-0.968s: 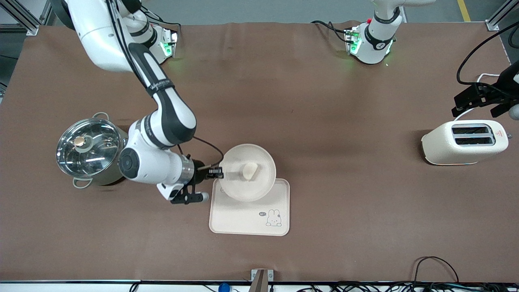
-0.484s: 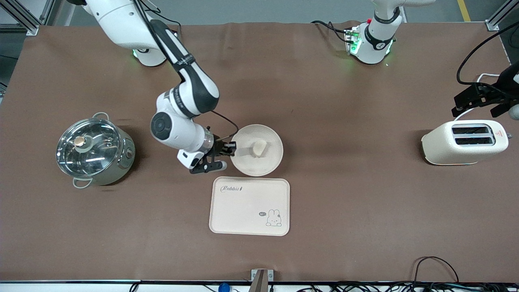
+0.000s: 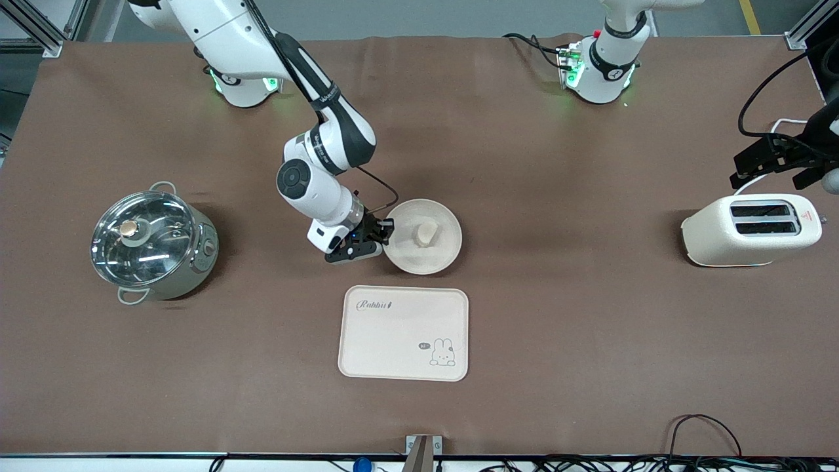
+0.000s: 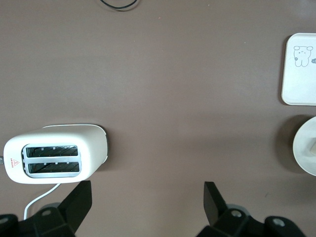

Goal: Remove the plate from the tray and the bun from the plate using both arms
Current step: 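Lift the plate with the bun off the tray and set it beside, then release the plate and retract the right gripper while the left gripper reaches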

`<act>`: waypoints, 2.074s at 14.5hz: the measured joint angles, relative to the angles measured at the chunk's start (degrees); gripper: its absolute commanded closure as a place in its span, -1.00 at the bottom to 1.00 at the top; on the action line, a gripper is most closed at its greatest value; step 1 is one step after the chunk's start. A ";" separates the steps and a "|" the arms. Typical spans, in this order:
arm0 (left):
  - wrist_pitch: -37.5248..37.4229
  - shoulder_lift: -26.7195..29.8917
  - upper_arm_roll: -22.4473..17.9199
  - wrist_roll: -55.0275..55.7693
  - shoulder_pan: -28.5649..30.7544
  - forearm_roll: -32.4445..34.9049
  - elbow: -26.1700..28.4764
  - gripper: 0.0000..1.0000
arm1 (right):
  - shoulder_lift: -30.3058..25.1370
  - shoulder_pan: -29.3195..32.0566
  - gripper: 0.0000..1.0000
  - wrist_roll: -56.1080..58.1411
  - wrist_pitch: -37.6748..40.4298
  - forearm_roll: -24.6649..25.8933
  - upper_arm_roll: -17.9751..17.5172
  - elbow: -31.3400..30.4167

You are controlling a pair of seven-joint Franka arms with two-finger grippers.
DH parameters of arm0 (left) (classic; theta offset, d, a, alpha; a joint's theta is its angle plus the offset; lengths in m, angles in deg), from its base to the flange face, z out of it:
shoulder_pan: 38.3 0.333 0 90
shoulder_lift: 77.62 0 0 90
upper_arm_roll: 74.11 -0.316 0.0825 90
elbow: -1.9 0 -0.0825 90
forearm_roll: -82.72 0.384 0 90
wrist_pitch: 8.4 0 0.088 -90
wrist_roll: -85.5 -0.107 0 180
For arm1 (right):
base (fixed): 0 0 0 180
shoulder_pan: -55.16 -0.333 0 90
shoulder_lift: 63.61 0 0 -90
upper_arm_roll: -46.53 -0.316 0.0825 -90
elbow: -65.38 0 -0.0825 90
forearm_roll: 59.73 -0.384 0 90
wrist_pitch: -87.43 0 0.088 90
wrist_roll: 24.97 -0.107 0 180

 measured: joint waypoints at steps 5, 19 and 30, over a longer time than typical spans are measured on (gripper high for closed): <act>-0.03 0.00 0.00 -0.03 -0.01 0.00 0.00 -1.00 | 3.03 0.05 0.97 0.00 -3.88 -0.02 0.24 -0.17; -1.72 -0.40 6.99 0.11 -0.48 -1.18 0.16 -1.00 | -5.99 5.98 -1.00 0.26 13.57 0.39 2.09 2.87; 30.16 -26.69 16.14 34.04 -18.78 2.89 1.07 -1.00 | -22.78 21.75 -1.00 4.45 48.07 24.96 9.67 13.67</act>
